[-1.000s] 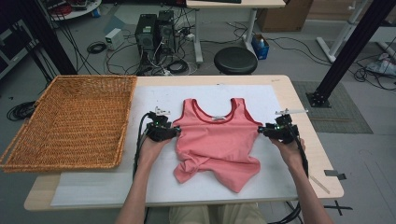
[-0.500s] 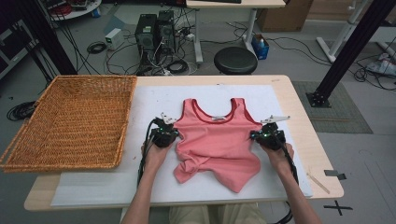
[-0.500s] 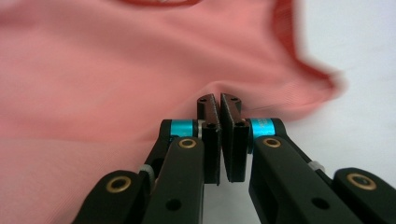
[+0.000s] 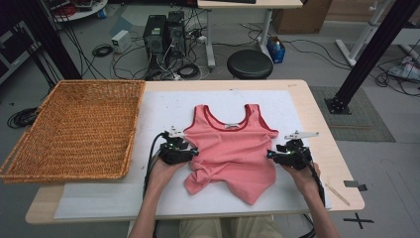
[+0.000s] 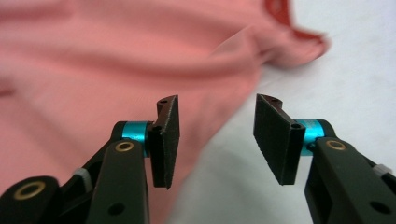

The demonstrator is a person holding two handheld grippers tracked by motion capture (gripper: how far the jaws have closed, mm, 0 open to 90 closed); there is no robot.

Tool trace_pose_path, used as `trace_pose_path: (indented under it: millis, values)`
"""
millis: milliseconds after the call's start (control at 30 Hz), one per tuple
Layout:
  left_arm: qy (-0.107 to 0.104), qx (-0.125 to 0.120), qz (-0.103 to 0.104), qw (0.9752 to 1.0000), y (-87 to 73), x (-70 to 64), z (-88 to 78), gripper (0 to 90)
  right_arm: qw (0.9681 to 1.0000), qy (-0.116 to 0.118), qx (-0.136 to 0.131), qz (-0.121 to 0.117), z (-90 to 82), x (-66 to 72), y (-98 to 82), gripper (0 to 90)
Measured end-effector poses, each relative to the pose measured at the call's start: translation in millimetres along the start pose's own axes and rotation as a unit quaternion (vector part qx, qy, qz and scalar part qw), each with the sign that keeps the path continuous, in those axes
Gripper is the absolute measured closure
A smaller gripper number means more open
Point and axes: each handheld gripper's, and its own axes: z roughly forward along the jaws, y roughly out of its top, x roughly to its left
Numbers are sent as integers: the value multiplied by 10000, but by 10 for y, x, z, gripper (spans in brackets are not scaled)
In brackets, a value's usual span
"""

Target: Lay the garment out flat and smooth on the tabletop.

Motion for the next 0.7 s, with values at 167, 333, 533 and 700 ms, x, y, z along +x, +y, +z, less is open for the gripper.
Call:
trace_pose_path:
  millis: [167, 333, 533, 700]
  values:
    - [449, -61, 203, 9988, -1, -1, 24, 785, 9985, 84, 70, -531, 66, 178, -90, 857]
    - [754, -260, -176, 9967, 15, 169, 58, 836, 9964, -601, -53, -595, 88, 107, -25, 879]
    - [370, -548, -480, 9967, -21, 55, -125, 597, 9987, -431, -150, -223, -20, 84, -97, 546]
    - [181, -373, -326, 9986, -123, -163, -116, 540, 9997, -126, -160, -124, -171, 215, -235, 507]
